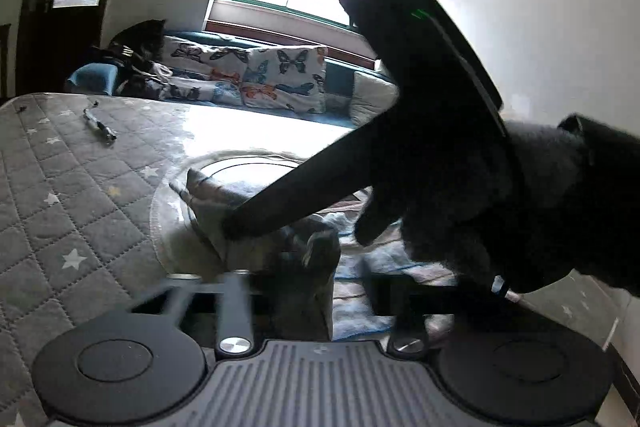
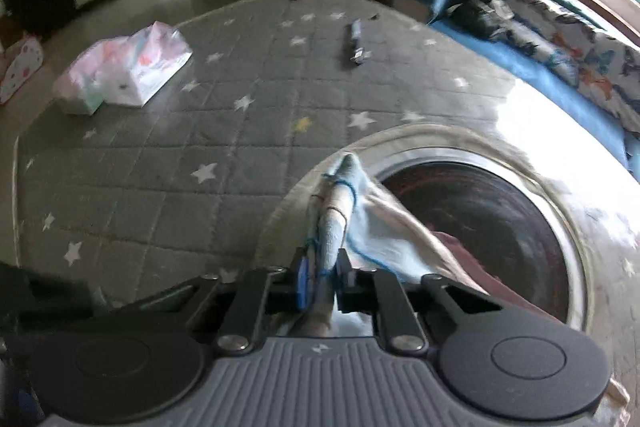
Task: Fold towel
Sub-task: 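Release the towel from the left gripper while the right gripper holds the folded edge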
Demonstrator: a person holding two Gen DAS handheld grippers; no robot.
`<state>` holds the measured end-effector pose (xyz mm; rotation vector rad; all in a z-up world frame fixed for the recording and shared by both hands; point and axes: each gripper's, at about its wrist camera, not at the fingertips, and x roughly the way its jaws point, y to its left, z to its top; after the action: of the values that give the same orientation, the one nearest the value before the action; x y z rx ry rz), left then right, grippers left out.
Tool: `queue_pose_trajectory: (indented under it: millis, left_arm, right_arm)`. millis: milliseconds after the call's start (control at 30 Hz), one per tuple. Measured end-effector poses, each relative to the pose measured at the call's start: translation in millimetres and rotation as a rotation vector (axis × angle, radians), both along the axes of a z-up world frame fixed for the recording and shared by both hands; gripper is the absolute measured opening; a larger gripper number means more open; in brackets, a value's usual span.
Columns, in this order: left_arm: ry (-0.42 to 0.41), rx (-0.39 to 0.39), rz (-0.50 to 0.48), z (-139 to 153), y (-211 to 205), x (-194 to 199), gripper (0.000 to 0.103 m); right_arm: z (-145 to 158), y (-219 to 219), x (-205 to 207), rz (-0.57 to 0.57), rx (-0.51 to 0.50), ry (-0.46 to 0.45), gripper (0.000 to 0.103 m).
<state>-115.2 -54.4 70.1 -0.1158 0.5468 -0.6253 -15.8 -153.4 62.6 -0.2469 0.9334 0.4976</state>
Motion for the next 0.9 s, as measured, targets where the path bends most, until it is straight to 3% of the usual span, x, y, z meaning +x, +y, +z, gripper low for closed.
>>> queue_pose_trajectory:
  millis: [33, 133, 233, 467, 900]
  left_arm:
    - [-0.009, -0.001, -0.01, 0, 0, -2, 0.083]
    - [-0.035, -0.002, -0.04, 1, 0, -6, 0.103]
    - [-0.055, -0.003, -0.068, 1, 0, -9, 0.103]
    - [-0.012, 0.033, -0.061, -7, -7, 5, 0.103]
    - [0.036, 0.099, -0.023, -18, -30, 27, 0.103]
  right_arm:
    - [1, -9, -3, -0.024, 0.032, -0.008, 0.009]
    - [3, -36, -13, -0.093, 0.11, -0.035, 0.008]
    - [3, -67, -23, -0.165, 0.187, -0.057, 0.008]
    - [-7, -138, -52, -0.332, 0.297, -0.097, 0.008]
    - [-14, -226, -87, -0.493, 0.353, -0.15, 0.008]
